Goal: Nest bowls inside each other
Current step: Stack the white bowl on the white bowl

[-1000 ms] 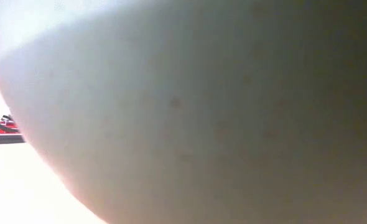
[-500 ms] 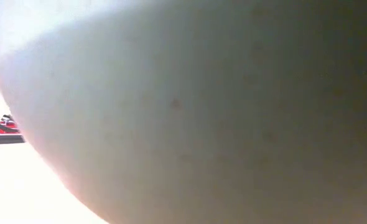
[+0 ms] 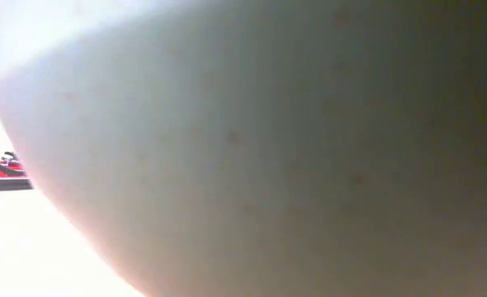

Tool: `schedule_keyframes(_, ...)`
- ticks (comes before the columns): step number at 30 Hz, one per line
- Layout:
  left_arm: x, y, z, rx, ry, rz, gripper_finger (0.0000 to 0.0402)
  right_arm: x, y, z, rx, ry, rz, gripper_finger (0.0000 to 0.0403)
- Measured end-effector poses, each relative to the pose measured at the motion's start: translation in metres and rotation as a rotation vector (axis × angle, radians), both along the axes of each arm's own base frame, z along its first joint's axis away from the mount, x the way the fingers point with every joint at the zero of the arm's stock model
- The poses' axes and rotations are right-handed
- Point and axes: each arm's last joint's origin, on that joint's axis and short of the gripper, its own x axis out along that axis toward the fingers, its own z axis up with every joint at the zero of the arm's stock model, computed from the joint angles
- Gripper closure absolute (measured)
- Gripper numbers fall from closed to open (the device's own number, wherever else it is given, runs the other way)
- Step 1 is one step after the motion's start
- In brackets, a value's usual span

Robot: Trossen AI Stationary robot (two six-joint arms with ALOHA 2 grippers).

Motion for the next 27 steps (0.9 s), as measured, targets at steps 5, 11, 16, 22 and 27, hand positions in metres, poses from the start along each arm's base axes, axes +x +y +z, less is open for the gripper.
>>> schedule_keyframes(5,0.000,-0.012,-0.021,-0.040,0.117,-0.006,0.0219,-0.001,0.000,0.000,-0.013,-0.004,-0.002,0.0101)
schedule_keyframes(11,0.002,-0.022,-0.036,-0.059,0.164,-0.035,0.0208,-0.001,0.000,0.000,-0.022,-0.006,0.005,0.0100)
schedule_keyframes(16,0.003,-0.020,-0.041,-0.033,0.160,-0.020,0.0214,-0.001,0.000,0.000,-0.022,-0.006,0.005,0.0100)
schedule_keyframes(22,0.008,-0.014,-0.051,0.010,0.164,-0.015,0.0246,-0.001,0.000,0.000,-0.032,-0.006,0.010,0.0100)
schedule_keyframes(27,0.015,-0.008,-0.051,0.036,0.160,-0.046,0.0326,-0.001,0.000,0.000,-0.037,0.001,0.011,0.0100)
